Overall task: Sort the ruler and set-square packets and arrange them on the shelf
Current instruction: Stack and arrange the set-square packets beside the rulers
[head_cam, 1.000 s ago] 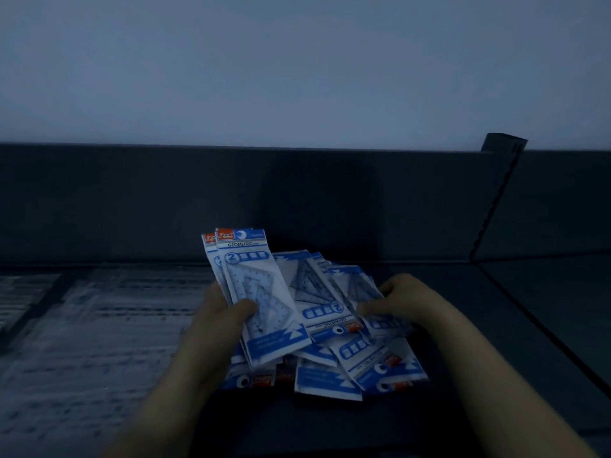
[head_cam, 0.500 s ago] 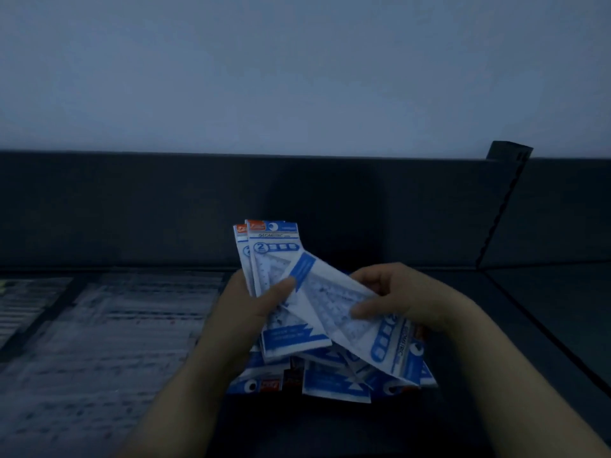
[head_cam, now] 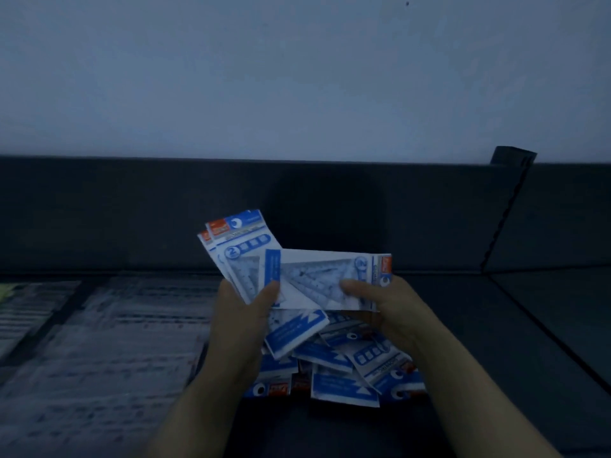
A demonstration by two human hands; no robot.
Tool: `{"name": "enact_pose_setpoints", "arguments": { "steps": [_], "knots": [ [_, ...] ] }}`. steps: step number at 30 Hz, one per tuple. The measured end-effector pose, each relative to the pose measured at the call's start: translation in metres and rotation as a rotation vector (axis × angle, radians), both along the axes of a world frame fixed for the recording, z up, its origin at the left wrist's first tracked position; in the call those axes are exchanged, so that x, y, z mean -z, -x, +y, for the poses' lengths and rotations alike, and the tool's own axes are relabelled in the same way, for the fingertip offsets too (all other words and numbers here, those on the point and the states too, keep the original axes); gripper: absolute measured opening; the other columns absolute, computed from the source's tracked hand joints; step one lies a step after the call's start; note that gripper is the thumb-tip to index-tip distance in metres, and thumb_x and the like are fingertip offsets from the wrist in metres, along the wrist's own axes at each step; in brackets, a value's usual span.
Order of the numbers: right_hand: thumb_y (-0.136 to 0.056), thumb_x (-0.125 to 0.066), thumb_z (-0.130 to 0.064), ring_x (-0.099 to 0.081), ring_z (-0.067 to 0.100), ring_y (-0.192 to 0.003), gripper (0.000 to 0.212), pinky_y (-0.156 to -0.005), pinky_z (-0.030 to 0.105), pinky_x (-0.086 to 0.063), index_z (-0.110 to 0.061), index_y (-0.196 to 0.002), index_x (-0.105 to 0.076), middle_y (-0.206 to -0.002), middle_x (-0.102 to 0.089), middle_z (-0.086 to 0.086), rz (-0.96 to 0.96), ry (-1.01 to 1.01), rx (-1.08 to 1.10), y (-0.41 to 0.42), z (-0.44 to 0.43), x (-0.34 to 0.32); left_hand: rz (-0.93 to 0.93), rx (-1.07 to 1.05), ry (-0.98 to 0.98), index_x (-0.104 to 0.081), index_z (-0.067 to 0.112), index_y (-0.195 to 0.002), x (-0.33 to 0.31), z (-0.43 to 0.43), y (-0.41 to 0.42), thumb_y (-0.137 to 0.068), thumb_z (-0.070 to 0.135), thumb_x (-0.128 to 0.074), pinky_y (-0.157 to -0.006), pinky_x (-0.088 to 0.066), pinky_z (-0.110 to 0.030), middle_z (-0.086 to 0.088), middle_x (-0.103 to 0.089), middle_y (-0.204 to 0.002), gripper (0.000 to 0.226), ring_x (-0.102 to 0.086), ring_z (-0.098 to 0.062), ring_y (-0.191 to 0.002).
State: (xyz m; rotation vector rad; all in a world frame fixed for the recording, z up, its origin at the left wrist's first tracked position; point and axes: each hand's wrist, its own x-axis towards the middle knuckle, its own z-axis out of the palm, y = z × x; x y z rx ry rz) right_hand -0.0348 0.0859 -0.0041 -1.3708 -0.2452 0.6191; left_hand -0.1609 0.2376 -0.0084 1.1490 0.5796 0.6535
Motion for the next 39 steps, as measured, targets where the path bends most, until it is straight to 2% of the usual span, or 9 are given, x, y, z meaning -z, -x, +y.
{"name": "enact_pose_setpoints", "arguments": {
  "steps": [6,10,15,21,25,28,34,37,39],
  "knots": [
    [-0.085,-0.062,0.0,-0.071,0.019,-0.074,0.013,-0.061,0.029,-0.059,-0.005,-0.096,-0.066,-0.088,-0.074,0.011,-0.092,0.027,-0.094,-0.016,-0.023,-0.026,0.096,0.099,0.019,-0.06,0.023,-0.098,-0.006,0.01,0.009,-0.102,0.018,-0.044,-0.056,-0.054,-0.033,-0.004,-0.071,-0.084,0.017,-0.069,-0.022,-0.07],
    [-0.074,-0.074,-0.002,-0.071,0.029,-0.088,0.031,-0.076,0.039,-0.059,-0.007,-0.104,-0.066,-0.098,-0.073,0.014,-0.241,0.24,-0.288,-0.011,-0.013,-0.034,0.097,0.353,-0.051,-0.064,0.016,-0.102,-0.01,0.009,0.011,-0.095,0.016,-0.056,-0.058,-0.056,-0.033,-0.004,-0.076,-0.079,0.011,-0.072,-0.022,-0.069],
    [-0.079,-0.076,-0.017,-0.069,0.025,-0.094,0.052,-0.083,0.038,-0.056,-0.012,-0.126,-0.055,-0.109,-0.069,0.01,-0.31,0.165,-0.081,-0.006,0.013,-0.022,0.161,0.364,-0.254,-0.062,0.015,-0.109,-0.003,0.01,0.011,-0.083,0.006,-0.07,-0.058,-0.057,-0.03,-0.006,-0.075,-0.094,0.029,-0.073,-0.02,-0.078],
    [-0.069,-0.078,-0.052,-0.052,0.022,-0.119,0.095,-0.091,0.032,-0.047,-0.01,-0.144,-0.037,-0.142,-0.046,0.006,-0.429,0.786,-0.137,0.0,0.005,-0.001,0.134,0.116,-0.085,-0.057,0.02,-0.119,0.007,0.035,0.019,-0.095,0.01,-0.056,-0.072,-0.057,-0.043,-0.008,-0.069,-0.106,0.027,-0.068,-0.027,-0.09],
    [-0.064,-0.085,-0.043,-0.063,0.024,-0.097,0.074,-0.085,0.04,-0.055,-0.003,-0.12,-0.057,-0.115,-0.062,0.014,-0.531,0.931,-0.154,0.002,0.016,0.002,0.144,0.131,-0.062,-0.055,0.017,-0.122,0.008,0.035,0.023,-0.096,0.009,-0.054,-0.075,-0.057,-0.046,-0.01,-0.068,-0.108,0.028,-0.067,-0.03,-0.093],
    [-0.068,-0.084,-0.031,-0.059,0.016,-0.066,0.038,-0.053,0.027,-0.049,-0.006,-0.086,-0.062,-0.078,-0.062,0.007,-0.461,0.866,-0.17,-0.001,0.017,0.001,0.156,0.134,-0.055,-0.056,0.016,-0.121,0.009,0.034,0.023,-0.095,0.007,-0.054,-0.072,-0.057,-0.043,-0.011,-0.069,-0.108,0.027,-0.068,-0.029,-0.091],
    [-0.089,-0.06,-0.005,-0.059,0.017,-0.071,0.005,-0.054,0.023,-0.05,-0.003,-0.093,-0.064,-0.086,-0.064,0.014,-0.365,0.382,0.013,-0.007,-0.004,-0.006,0.187,0.117,-0.057,-0.056,0.019,-0.119,0.008,0.039,0.03,-0.097,0.009,-0.051,-0.082,-0.055,-0.049,-0.011,-0.067,-0.11,0.024,-0.066,-0.03,-0.094],
    [-0.088,-0.056,0.006,-0.065,0.013,-0.066,0.019,-0.053,0.021,-0.053,-0.009,-0.095,-0.065,-0.081,-0.069,0.006,-0.206,0.121,-0.089,-0.005,-0.022,-0.019,0.171,0.117,-0.023,-0.059,0.023,-0.1,0.003,0.039,0.032,-0.098,0.011,-0.049,-0.078,-0.055,-0.048,-0.011,-0.068,-0.104,0.016,-0.066,-0.031,-0.091],
    [-0.086,-0.056,0.008,-0.063,0.01,-0.061,0.024,-0.052,0.021,-0.051,-0.007,-0.102,-0.065,-0.079,-0.069,0.005,-0.211,0.129,-0.235,-0.003,-0.031,-0.023,0.157,0.134,0.02,-0.061,0.021,-0.105,-0.001,0.036,0.031,-0.098,0.018,-0.052,-0.076,-0.056,-0.049,-0.013,-0.07,-0.1,0.011,-0.068,-0.034,-0.088]
  ]
}}
